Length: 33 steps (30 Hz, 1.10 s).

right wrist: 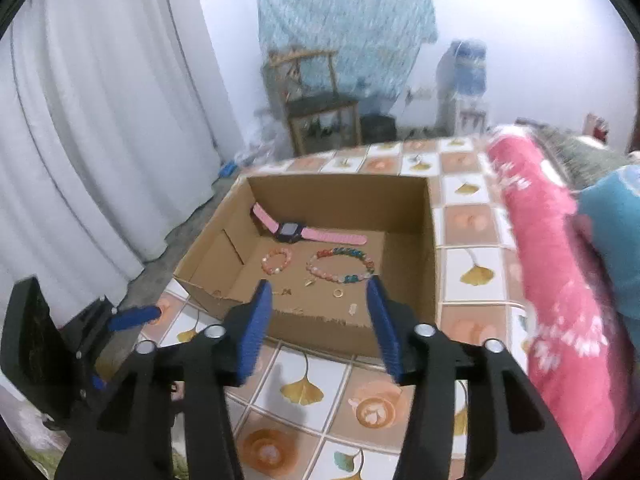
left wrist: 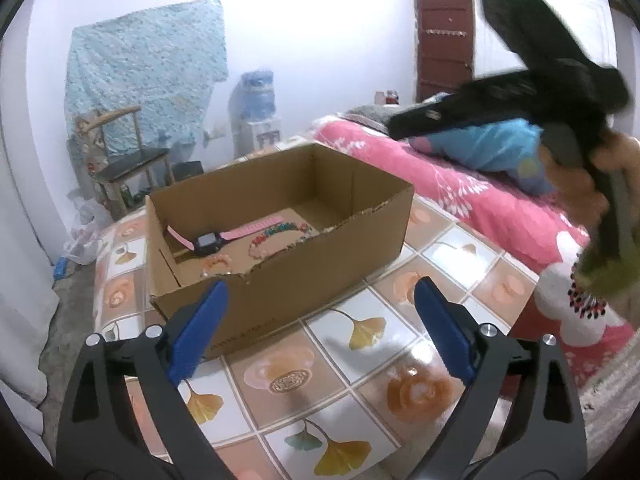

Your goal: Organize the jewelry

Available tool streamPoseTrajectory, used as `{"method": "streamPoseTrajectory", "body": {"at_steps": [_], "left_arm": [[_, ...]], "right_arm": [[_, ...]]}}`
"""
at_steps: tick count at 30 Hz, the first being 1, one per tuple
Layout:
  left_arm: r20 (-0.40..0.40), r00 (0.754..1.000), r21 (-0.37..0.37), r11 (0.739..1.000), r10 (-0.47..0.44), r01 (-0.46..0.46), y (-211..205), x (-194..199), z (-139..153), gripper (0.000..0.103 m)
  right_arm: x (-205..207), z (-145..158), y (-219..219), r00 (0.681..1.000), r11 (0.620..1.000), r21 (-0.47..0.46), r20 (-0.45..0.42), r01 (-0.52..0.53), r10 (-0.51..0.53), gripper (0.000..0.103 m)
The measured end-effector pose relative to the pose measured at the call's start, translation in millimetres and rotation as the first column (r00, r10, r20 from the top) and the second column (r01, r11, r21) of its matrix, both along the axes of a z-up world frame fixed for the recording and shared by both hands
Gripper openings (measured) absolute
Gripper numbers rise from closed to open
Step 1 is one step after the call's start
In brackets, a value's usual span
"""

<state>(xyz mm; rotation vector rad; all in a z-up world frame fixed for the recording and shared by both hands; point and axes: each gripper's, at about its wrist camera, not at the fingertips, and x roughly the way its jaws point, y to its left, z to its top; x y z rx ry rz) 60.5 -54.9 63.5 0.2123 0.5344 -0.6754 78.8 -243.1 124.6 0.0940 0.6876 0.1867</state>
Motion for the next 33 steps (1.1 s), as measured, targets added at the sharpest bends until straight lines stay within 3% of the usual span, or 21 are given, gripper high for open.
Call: {"method": "streamPoseTrajectory", "body": {"at_steps": [4, 10, 15, 17, 20, 22, 27, 33], "left_arm": [[0.000, 0.999, -0.024, 0.998, 0.050, -0.050, 4, -2, 4, 0.094], [-0.020, 0.987, -0.058, 0.986, 0.158, -0.159, 15, 1, 12, 0.095], [0.004, 0.939, -0.019, 0.939, 0.343, -0.343, 24, 8, 15, 0.095], [0.014, 0.908, -0.012, 0.908, 0.419, -0.419, 28, 10, 17, 0.095], [0.018, 0.878, 0.020, 0.878, 0.478, -0.479, 29, 16, 18, 0.095], [0.011, 0.863, 0.055, 0.861, 0.506, -0.506, 27, 21, 16, 0.095], [-0.081, 0.848, 0.103, 0.850, 0.524, -0.516, 28, 33, 10, 0.095], [-0.093, 0.819, 0.179, 0.818, 0.567, -0.546, 24, 40, 5, 0.095]], "right_arm": [[-23, -5, 3, 0.998, 0.998, 0.028, 0.019, 0.064, -0.065, 0.071], [-24, -16, 4, 0.988, 0.988, 0.021, -0.006, 0.154, -0.154, 0.076], [-20, -24, 9, 0.973, 0.972, -0.048, -0.014, 0.228, -0.229, 0.083], [-18, -29, 15, 0.970, 0.965, -0.100, -0.016, 0.242, -0.244, 0.086], [-15, -38, 20, 0.968, 0.962, -0.134, -0.045, 0.239, -0.247, 0.087], [-14, -43, 22, 0.965, 0.958, -0.147, -0.062, 0.245, -0.256, 0.087], [-10, -49, 23, 0.957, 0.955, -0.146, -0.091, 0.260, -0.274, 0.087], [-4, -54, 28, 0.955, 0.956, -0.150, -0.117, 0.254, -0.272, 0.090]]}}
